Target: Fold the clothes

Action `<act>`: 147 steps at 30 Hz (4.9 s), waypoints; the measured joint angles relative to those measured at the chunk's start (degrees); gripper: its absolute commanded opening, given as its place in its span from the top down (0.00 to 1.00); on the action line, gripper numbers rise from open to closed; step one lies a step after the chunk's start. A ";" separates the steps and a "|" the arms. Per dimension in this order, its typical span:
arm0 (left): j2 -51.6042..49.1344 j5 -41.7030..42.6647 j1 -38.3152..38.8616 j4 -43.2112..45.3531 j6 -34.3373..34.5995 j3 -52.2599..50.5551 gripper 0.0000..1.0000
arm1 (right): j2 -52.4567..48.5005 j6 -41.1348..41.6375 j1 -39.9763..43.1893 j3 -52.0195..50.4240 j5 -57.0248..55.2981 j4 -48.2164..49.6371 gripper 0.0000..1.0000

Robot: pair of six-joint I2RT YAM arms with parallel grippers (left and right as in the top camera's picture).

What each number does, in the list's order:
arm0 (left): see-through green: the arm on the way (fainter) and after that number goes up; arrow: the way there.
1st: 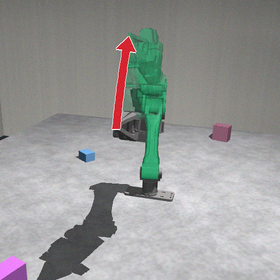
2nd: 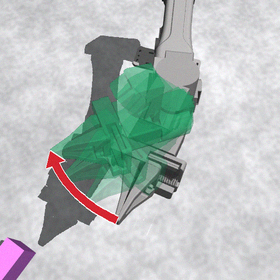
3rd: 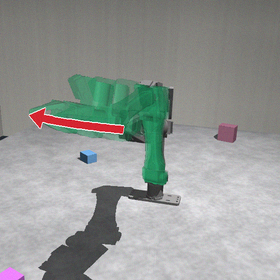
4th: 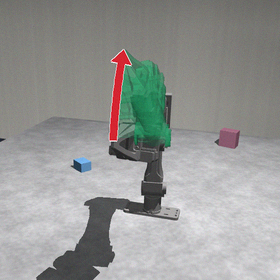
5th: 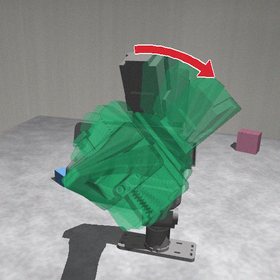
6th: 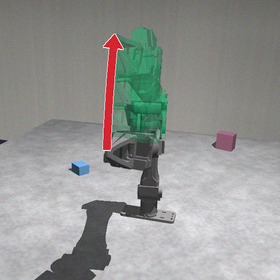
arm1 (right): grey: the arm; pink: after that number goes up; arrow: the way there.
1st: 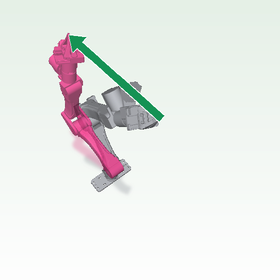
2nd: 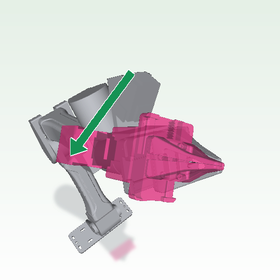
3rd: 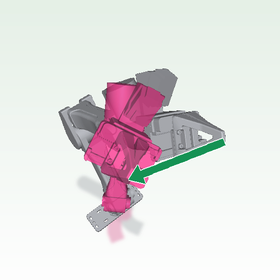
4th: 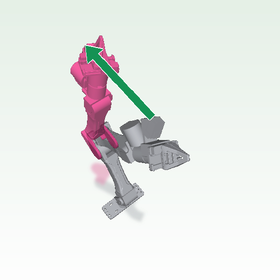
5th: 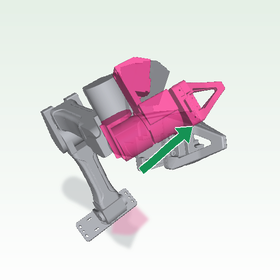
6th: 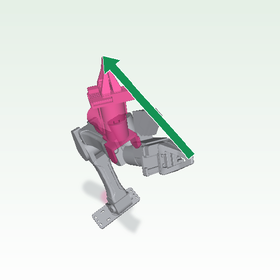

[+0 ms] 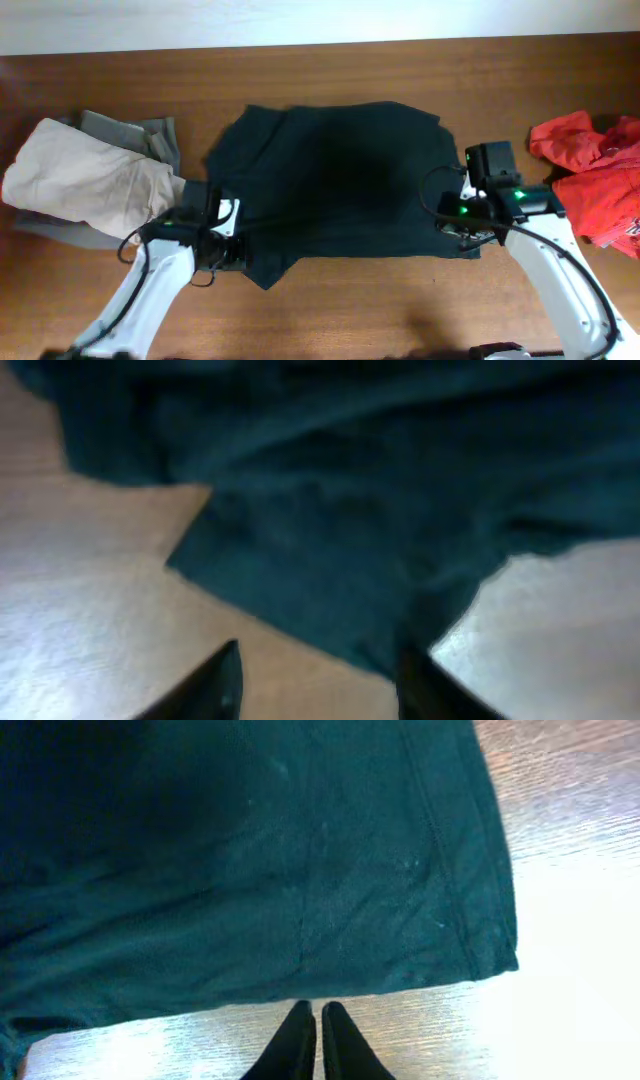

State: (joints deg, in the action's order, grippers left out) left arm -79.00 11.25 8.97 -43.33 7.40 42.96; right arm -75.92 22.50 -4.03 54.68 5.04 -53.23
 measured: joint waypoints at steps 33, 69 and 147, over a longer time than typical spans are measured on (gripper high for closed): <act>-14.03 10.67 -0.11 -9.99 16.20 -1.46 0.99 | -0.55 0.00 0.00 -0.13 0.50 0.15 0.91; -13.81 -5.03 -0.11 -2.47 25.05 2.45 0.99 | -0.55 -0.44 0.00 -0.15 0.48 -0.09 0.92; -13.64 -5.03 -0.11 18.29 -0.50 14.34 0.99 | -14.36 -6.05 12.52 1.18 5.68 -2.40 0.96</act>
State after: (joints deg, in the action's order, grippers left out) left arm -92.64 6.22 8.86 -25.04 6.90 57.30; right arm -90.28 16.45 8.49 55.86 10.72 -55.64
